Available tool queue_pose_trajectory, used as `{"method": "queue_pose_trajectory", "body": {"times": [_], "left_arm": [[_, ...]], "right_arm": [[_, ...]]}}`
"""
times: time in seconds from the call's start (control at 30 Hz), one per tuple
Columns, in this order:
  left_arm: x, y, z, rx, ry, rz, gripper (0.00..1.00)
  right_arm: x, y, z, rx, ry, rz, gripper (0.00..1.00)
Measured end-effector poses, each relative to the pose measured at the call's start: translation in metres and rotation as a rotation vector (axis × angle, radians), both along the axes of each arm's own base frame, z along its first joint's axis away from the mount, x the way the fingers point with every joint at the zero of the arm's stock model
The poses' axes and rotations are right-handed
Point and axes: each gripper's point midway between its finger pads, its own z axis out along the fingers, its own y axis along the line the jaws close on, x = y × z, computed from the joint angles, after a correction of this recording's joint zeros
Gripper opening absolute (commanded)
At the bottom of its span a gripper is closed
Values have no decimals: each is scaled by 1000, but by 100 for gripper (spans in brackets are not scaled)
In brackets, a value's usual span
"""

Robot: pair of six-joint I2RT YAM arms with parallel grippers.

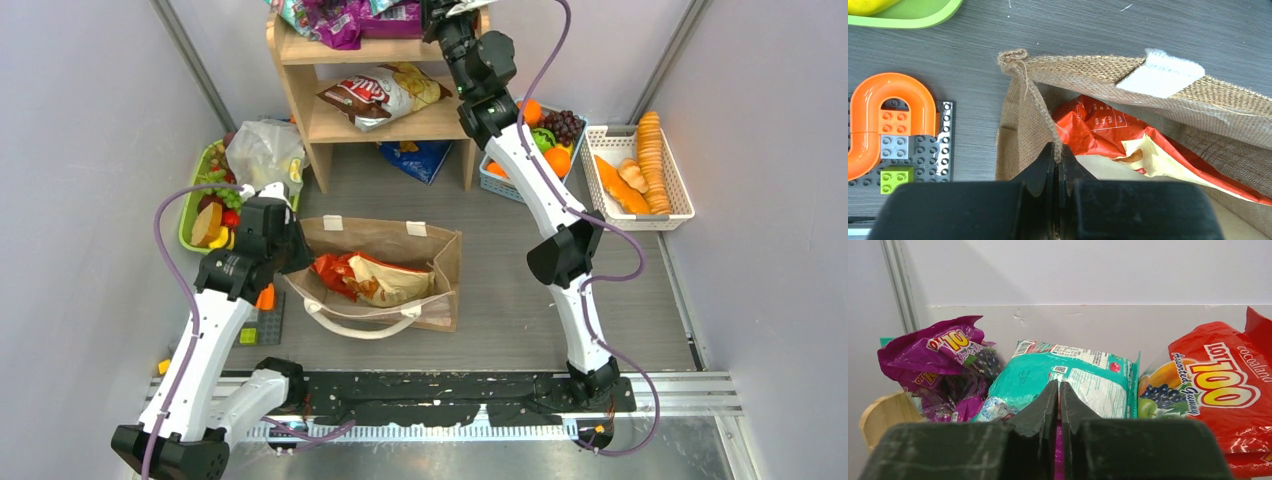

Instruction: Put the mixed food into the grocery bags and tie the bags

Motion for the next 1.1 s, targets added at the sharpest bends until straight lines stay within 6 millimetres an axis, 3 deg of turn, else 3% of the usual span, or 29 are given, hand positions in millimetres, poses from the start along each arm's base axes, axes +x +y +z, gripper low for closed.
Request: {"method": "queue_pose_trajectory", "body": {"times": [0.1,0.2,0.3,0.4,0.5,0.67,0.7,0.8,0.87,1.1], "left_arm": [[0,2,2,12,-2,-1,35],[-3,8,9,57,-2,-13,69],[-5,15,30,95,-29,-13,86],[-4,18,66,98,-108,-9,90],[-1,14,115,57,-241,-25,93],[15,-14,188,-64,-448,-122,96],[19,-17,195,-76,-470,-131,96],[49,-36,227,-143,-546,-164,94],[74,-49,249,-204,-600,-176,91],[174,-97,293,-509,-682,-139,90]], "right_arm": [[-2,2,-1,-11,-10,7,9],[-7,10,-13,-51,24,38,34],[-25,19,-24,-100,71,103,46],[-55,18,-27,-138,112,160,54],[-98,3,-14,-154,129,208,60],[-185,-47,13,-151,133,254,70],[-203,-58,15,-147,137,262,71],[-250,-88,10,-129,149,281,71],[-274,-103,-5,-122,176,291,71],[-297,-129,-64,-139,323,256,71]]}}
